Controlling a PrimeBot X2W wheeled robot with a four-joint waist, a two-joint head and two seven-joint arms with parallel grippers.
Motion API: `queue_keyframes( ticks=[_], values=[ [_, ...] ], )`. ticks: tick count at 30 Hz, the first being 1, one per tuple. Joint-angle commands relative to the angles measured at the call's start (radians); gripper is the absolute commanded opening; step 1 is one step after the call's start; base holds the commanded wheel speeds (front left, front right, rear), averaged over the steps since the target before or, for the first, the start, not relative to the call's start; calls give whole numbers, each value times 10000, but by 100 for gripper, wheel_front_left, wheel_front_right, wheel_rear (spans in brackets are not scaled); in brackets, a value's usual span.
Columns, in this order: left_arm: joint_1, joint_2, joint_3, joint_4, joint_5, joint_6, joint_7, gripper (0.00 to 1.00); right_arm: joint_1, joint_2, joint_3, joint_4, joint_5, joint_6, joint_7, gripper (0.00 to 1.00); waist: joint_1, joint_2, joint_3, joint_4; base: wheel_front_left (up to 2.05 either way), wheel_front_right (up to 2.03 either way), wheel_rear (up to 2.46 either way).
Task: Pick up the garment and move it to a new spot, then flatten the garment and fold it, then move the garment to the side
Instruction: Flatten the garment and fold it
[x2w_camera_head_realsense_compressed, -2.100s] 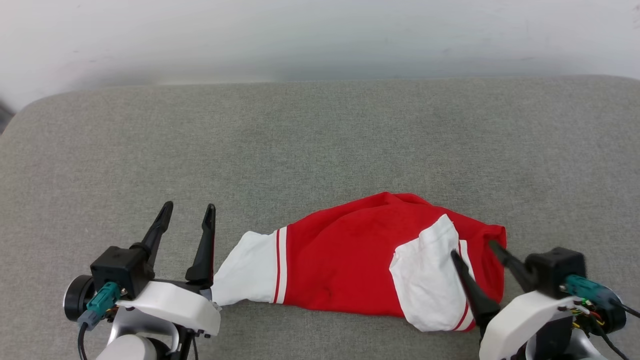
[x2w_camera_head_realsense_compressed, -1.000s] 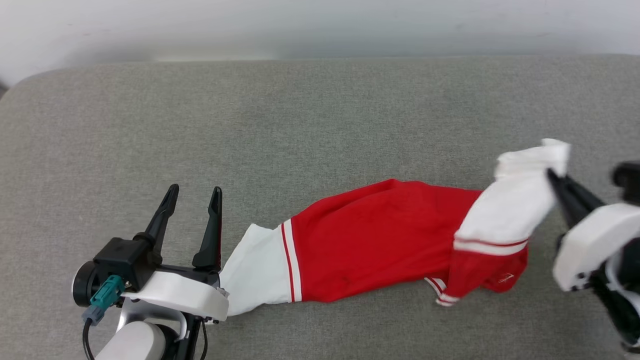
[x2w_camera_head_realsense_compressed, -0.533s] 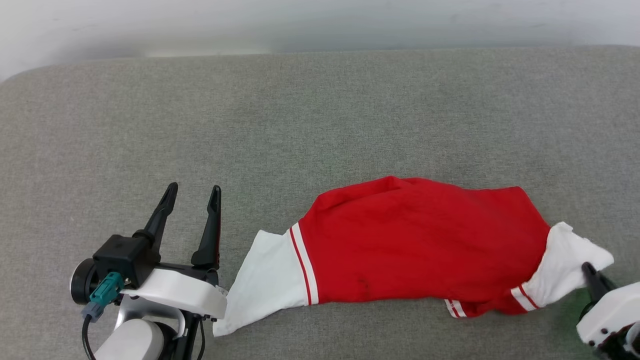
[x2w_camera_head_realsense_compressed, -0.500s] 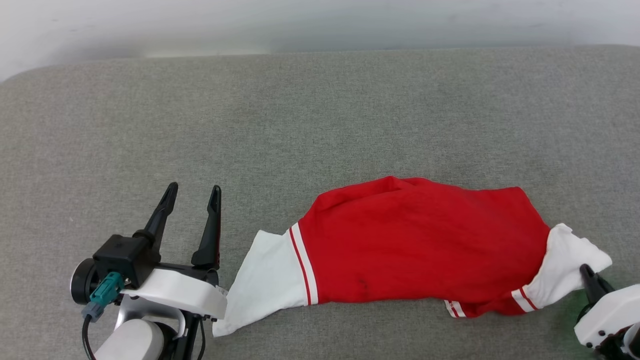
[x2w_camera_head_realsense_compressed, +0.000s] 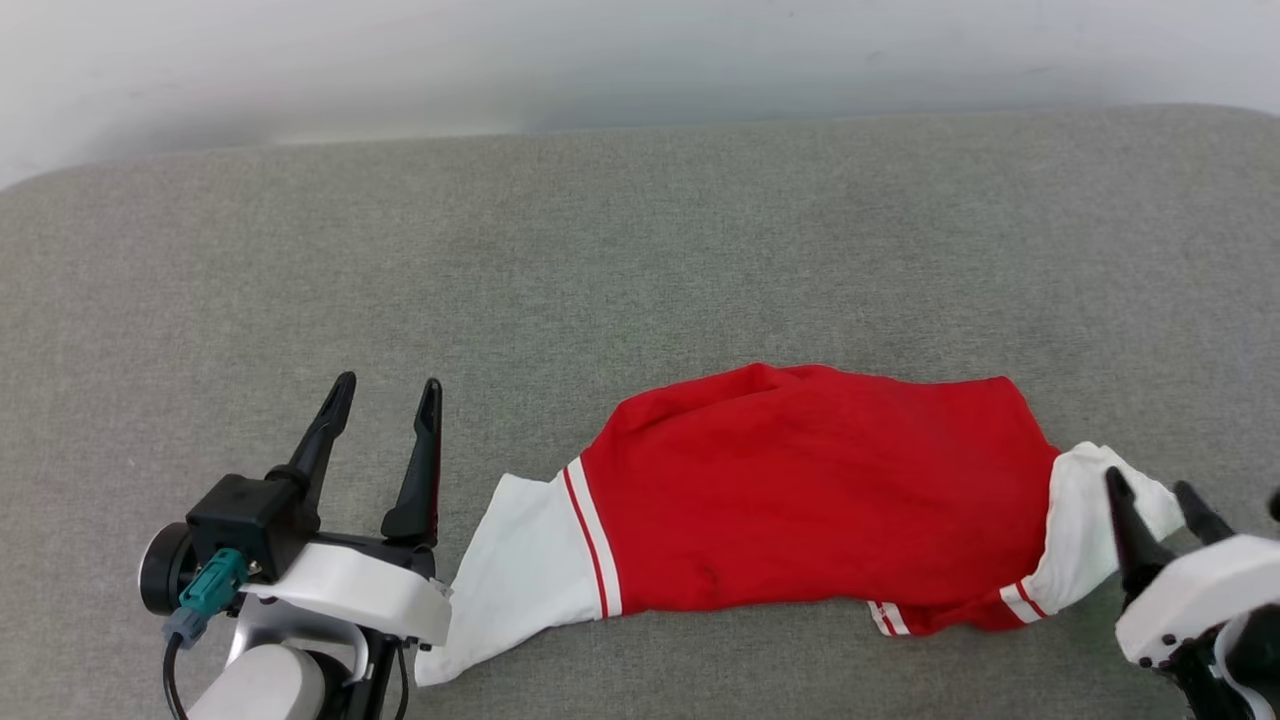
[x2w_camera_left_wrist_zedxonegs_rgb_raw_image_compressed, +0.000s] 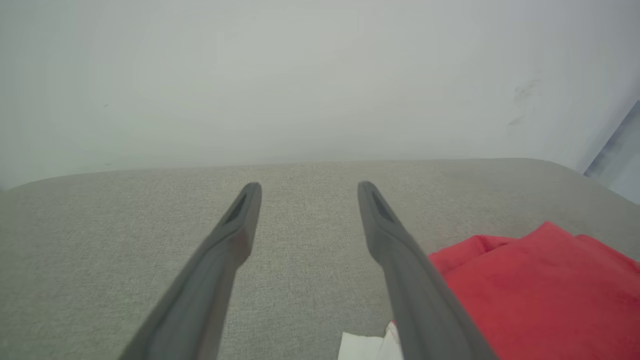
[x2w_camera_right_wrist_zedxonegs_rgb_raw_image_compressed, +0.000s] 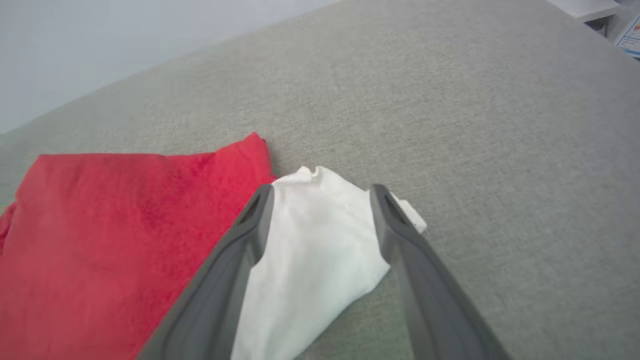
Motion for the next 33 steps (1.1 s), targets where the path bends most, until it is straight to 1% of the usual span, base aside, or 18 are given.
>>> queue_keyframes(
  ticks=[1, 3, 4, 8, 11, 13, 19, 20, 21, 22, 25, 27, 31, 33],
  values=[
    [48, 19, -15, -37, -55, 39, 3, 100, 106, -215, 282, -539, -148, 0, 916, 100, 0, 0, -71, -45, 0, 0, 0],
    [50, 15, -45, -60, -55, 49, 24, 100, 226, -464, 608, -1132, -279, -1, 2020, 100, 0, 0, -79, -49, 0, 0, 0],
    [44, 9, -68, -76, -56, 44, 24, 100, 254, -638, 953, -1725, -210, 0, 3117, 100, 0, 0, -64, -47, 0, 0, 0],
    [-6, -59, -117, -52, -56, 6, 6, 100, 320, -1000, 1526, -2353, -106, -1, 5102, 100, 0, 0, 41, 12, 0, 0, 0],
    [-79, -120, -144, -40, -55, -16, -17, 100, 237, -1141, 1828, -2493, -60, -1, 6067, 100, 0, 0, 141, 81, 0, 0, 0],
    [-116, -162, -154, -26, -56, -45, -38, 100, 182, -1230, 1915, -2456, -58, -1, 6447, 100, 0, 0, 225, 124, 0, 0, 0],
    [-136, -174, -99, 42, -66, -68, -67, 100, 264, -1163, 1763, -2352, -81, -1, 6942, 100, 0, 0, 364, 155, 0, 0, 0],
    [-127, -170, -70, 42, -76, -63, -75, 100, 266, -1164, 1707, -2393, -112, -1, 6959, 49, 0, 0, 394, 138, 0, 0, 0],
    [-124, -163, -54, 45, -74, -66, -85, 100, 267, -1136, 1627, -2425, -135, -1, 6946, 11, 0, 0, 416, 119, 0, 0, 0],
    [-121, -153, -38, 41, -67, -61, -96, 100, 252, -1102, 1568, -2477, -160, -1, 6919, 0, 0, 0, 441, 84, 0, 0, 0],
    [-168, -120, -19, 34, -47, -92, -95, 100, 292, -1019, 1248, -2693, -243, -1, 6754, 0, 0, 0, 471, -8, 0, 0, 0],
    [-171, -102, -8, 36, -37, -93, -101, 100, 422, -852, 874, -2885, -289, -1, 6620, 0, 0, 0, 464, -72, 0, 0, 0],
    [-127, -42, 27, -15, -23, -25, -107, 100, 906, -313, -223, -3288, -293, -1, 6205, 0, 0, 0, 450, -209, 0, 0, 0],
    [-77, -9, 44, -38, -30, -7, -108, 100, 1185, -77, -747, -3258, -192, -1, 5978, 0, 0, 0, 455, -292, 0, 0, 0]
  ],
)
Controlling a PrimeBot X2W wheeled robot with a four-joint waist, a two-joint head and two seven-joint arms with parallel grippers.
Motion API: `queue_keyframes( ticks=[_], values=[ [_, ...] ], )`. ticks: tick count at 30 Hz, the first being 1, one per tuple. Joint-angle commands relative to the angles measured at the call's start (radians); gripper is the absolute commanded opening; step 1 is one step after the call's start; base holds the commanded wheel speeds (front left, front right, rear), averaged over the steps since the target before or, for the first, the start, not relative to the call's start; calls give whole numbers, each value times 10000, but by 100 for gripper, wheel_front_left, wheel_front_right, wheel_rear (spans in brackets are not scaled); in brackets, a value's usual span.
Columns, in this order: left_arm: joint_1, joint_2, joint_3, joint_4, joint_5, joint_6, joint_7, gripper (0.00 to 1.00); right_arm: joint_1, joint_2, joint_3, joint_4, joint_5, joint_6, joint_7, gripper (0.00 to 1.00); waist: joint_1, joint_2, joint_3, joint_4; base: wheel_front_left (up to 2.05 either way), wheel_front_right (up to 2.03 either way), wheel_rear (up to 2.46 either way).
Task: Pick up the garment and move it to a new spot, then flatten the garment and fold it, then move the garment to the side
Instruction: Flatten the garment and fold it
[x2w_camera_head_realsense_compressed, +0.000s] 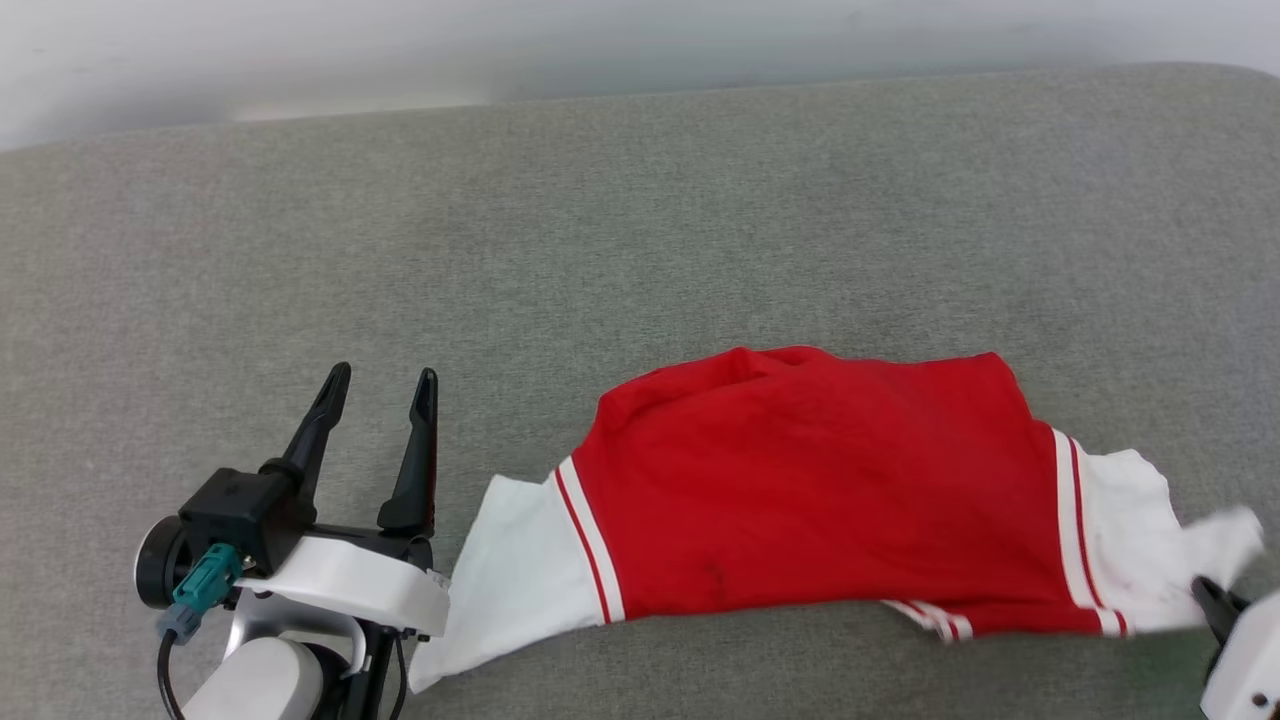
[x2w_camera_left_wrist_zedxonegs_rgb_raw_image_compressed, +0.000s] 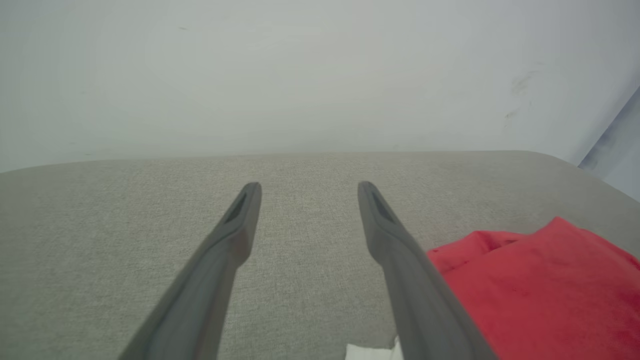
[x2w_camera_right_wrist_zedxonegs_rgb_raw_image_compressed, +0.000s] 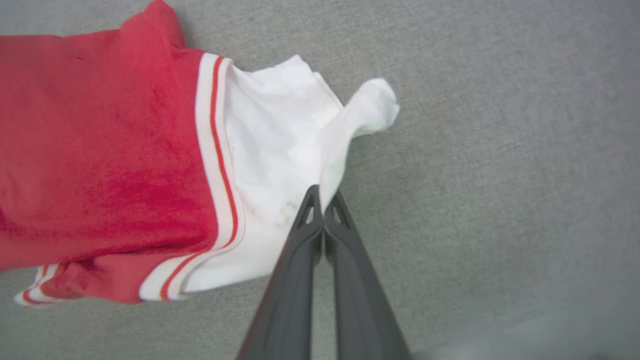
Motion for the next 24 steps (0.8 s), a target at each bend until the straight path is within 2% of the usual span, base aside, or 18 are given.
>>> queue_keyframes(
  ticks=[1, 7, 8, 9, 13, 19, 24],
  values=[
    [50, 42, 35, -38, 24, 44, -24, 100, 216, 127, -267, 97, 172, -3, -206, 0, 0, 0, 16, -77, 0, 0, 0],
    [-68, 160, 27, -132, 51, 67, 78, 100, 486, 300, -906, 1658, 889, -3, -1458, 0, 0, 0, 112, -265, 0, 0, 0],
    [-89, 171, 20, -144, 49, 64, 95, 100, 442, 293, -887, 1950, 886, -3, -1757, 39, 0, 0, 122, -274, 0, 0, 0],
    [-107, 191, 14, -151, 54, 58, 115, 100, 350, 289, -846, 2247, 992, -3, -2112, 100, 0, 0, 131, -279, 0, 0, 0],
    [-112, 231, 10, -173, 51, 88, 162, 100, -26, 287, -807, 2921, 1107, -3, -3841, 100, 0, 0, 106, -265, 0, 0, 0],
    [60, 184, 23, -117, -15, 165, 135, 100, -503, 293, -824, 3171, 787, -3, -6714, 100, 0, 0, -93, -150, 0, 0, 0],
    [181, 118, 85, -39, -106, 256, 105, 100, -745, 294, -28, 2913, -168, -3, -8296, 100, 0, 0, -326, -40, 0, 0, 0]
  ],
)
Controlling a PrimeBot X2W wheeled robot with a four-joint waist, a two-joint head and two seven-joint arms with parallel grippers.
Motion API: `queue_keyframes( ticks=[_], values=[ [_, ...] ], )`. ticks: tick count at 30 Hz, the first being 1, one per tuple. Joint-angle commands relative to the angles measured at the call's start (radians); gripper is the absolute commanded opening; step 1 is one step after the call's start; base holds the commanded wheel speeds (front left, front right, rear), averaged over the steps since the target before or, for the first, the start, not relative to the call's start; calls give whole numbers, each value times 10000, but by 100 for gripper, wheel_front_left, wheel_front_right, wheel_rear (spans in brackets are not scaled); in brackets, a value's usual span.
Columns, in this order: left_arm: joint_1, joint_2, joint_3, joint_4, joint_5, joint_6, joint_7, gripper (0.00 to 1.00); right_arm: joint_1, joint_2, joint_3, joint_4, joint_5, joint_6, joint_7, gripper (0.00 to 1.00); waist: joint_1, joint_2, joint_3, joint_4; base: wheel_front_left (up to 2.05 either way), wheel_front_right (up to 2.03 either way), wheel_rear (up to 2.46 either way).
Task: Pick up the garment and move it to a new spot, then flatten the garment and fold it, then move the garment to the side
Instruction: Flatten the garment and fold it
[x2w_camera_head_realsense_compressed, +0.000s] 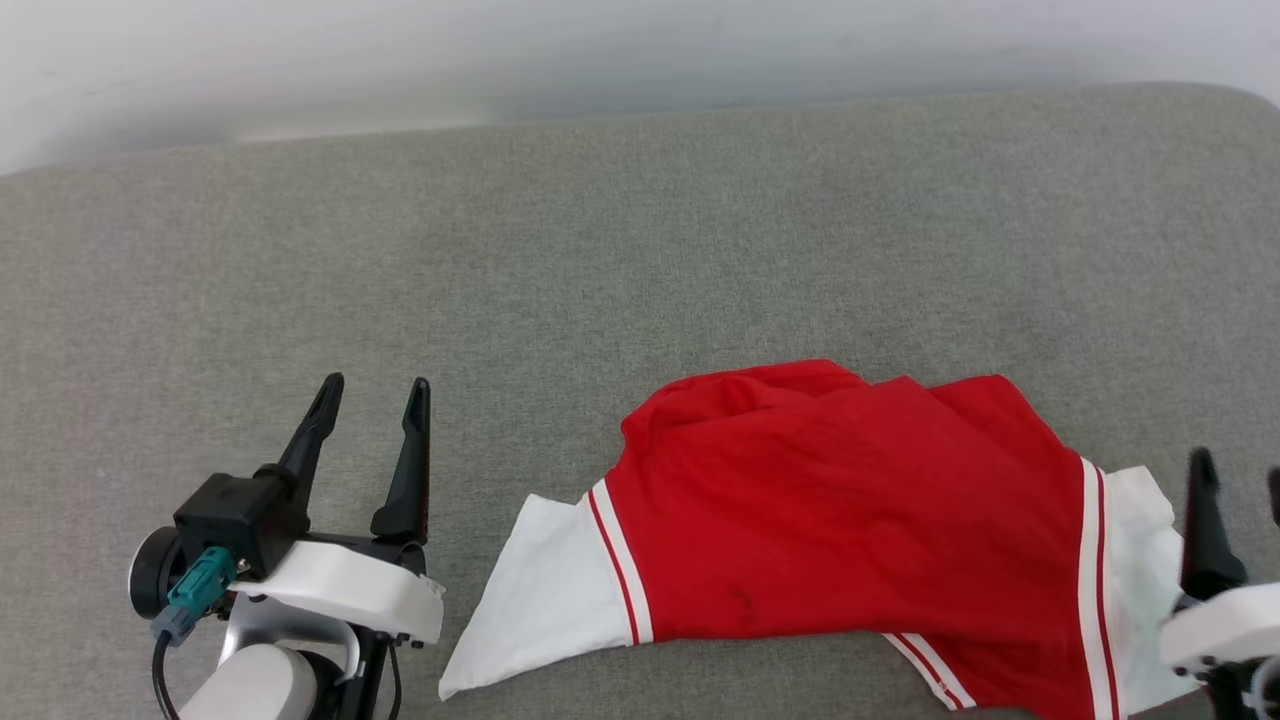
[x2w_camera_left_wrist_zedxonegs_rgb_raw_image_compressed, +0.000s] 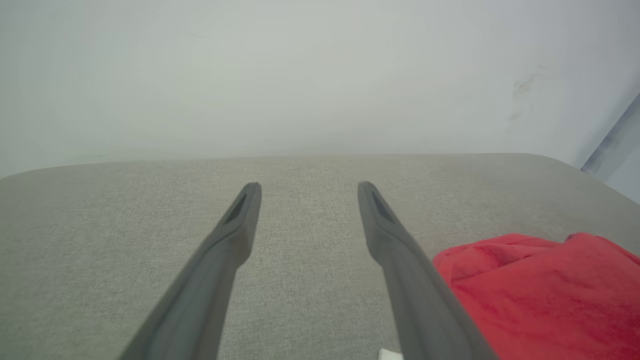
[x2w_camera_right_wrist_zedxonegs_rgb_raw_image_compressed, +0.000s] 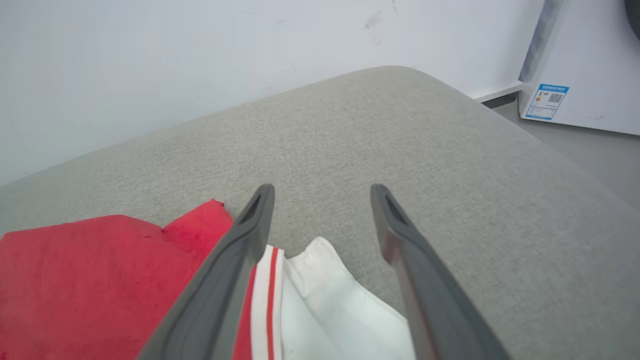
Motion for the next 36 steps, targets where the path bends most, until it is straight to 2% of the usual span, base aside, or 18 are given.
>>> queue_keyframes(
  ticks=[1, 8, 14, 18, 21, 29, 36],
  values=[
    [93, -37, 75, 56, -54, 55, -56, 100, -132, 3, 329, -160, -237, -3, -360, 100, 0, 0, -122, 71, 0, 0, 0],
    [452, -207, 130, 387, -212, 145, -132, 100, -21, 6, 1942, -846, -1091, -3, -1165, 100, 0, 0, -583, 288, 0, 0, 0],
    [817, -185, 183, 762, -382, 137, -103, 100, 359, 6, 3049, -1813, -1285, -3, -1051, 100, 0, 0, -878, 328, 0, 0, 0],
    [973, 103, 92, 753, -457, 138, 362, 100, 764, 8, 3405, -2384, -1453, -3, -675, 100, 0, 0, -1011, 301, 0, 0, 0],
    [1030, 547, -66, 504, -642, -24, 1284, 100, 1072, 6, 3538, -2786, -1416, -3, -445, 100, 0, 0, -1102, 246, 0, 0, 0],
    [839, 1879, -1173, -551, -1194, -733, 4910, 100, 1440, 9, 3721, -3285, -1189, -3, -1, 100, 0, 0, -1083, -38, 0, 0, 0],
    [419, 2161, -2052, -332, -1446, -1414, 6759, 100, 1197, 8, 3784, -3227, -1007, -3, -78, 100, 0, 0, -680, -280, 0, 0, 0]
  ],
)
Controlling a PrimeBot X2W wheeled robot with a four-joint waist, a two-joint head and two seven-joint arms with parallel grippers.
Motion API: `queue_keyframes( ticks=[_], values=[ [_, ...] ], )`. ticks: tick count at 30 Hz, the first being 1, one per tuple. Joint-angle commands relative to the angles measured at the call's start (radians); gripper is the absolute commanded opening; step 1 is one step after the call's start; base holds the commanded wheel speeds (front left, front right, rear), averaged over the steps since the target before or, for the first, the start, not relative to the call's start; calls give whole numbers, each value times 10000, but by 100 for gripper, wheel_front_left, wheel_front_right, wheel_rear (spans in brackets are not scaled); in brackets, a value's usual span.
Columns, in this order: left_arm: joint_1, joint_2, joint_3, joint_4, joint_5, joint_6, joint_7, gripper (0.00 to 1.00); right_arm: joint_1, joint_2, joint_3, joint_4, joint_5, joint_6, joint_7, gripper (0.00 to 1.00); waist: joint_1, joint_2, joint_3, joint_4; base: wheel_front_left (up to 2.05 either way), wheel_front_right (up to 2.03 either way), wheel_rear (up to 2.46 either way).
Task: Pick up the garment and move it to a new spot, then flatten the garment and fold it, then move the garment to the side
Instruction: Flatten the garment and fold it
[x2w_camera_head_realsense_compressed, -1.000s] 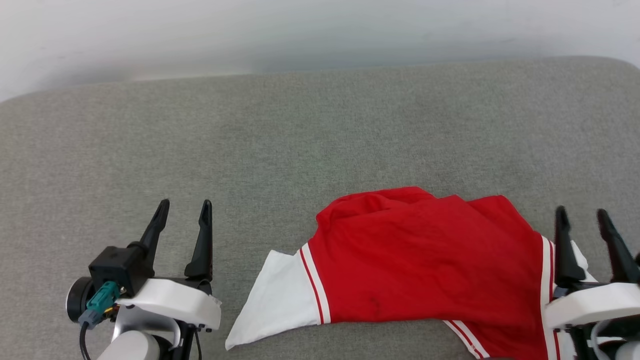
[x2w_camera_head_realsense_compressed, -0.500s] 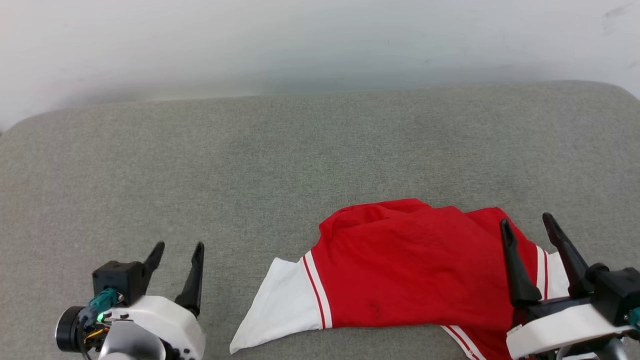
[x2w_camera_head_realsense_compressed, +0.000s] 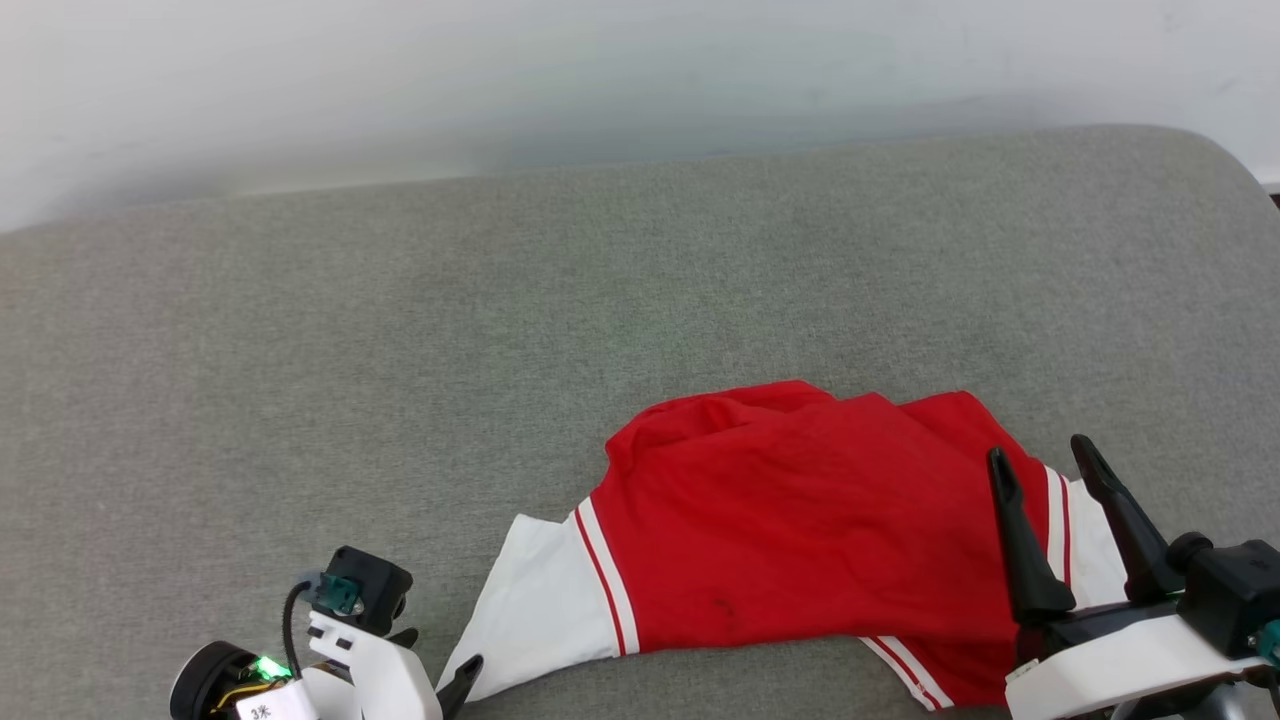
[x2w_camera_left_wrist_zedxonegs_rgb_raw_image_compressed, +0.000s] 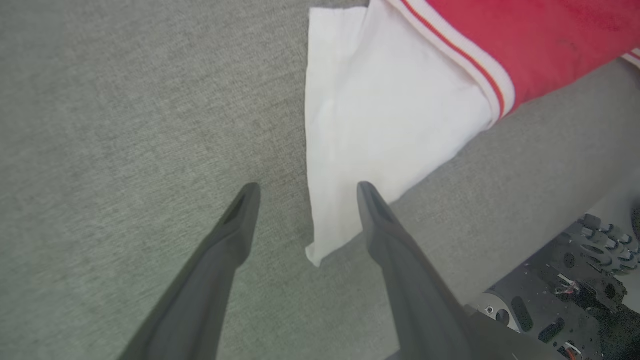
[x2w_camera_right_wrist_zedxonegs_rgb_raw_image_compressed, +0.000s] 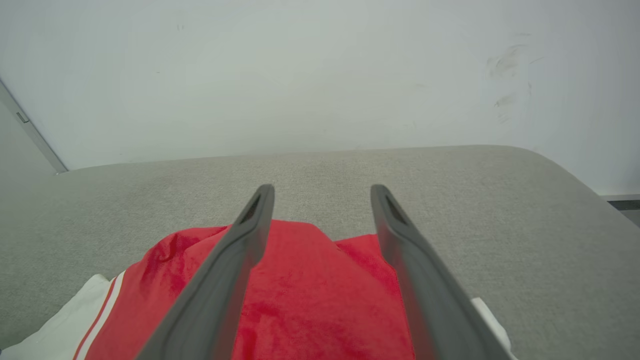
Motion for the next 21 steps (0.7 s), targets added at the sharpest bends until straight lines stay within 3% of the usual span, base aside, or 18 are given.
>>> queue_keyframes(
  ticks=[1, 9, 10, 11, 12, 16, 21],
  values=[
    [-232, 47, -173, 219, 33, -175, 278, 100, -155, 4, 16, 46, 94, -3, -82, 100, 0, 0, 164, -110, 0, 0, 0],
    [-716, -260, -1079, 1352, 97, -879, 1400, 100, -390, 4, -22, 193, 308, -3, -168, 100, 0, 0, 586, -214, 0, 0, 0],
    [-730, -309, -1205, 1482, 36, -956, 1594, 73, -409, 4, -56, 209, 362, -3, -178, 100, 0, 0, 633, -214, 0, 0, 0],
    [-757, -298, -1472, 1716, 47, -1089, 2019, 14, -411, 4, -93, 195, 358, -3, -195, 100, 0, 0, 725, -212, 0, 0, 0],
    [-727, -320, -1569, 1809, -28, -1149, 2190, 0, -430, 4, -119, 200, 355, -3, -199, 100, 0, 0, 757, -212, 0, 0, 0],
    [-764, -417, -1698, 1878, 6, -1240, 2258, 0, -441, 4, -222, 214, 420, -3, -177, 100, 0, 0, 833, -194, 0, 0, 0],
    [-989, -678, -1145, 1752, 126, -898, 1215, 0, -364, 4, -573, 361, 729, -3, -129, 100, 0, 0, 846, -91, 0, 0, 0]
  ],
)
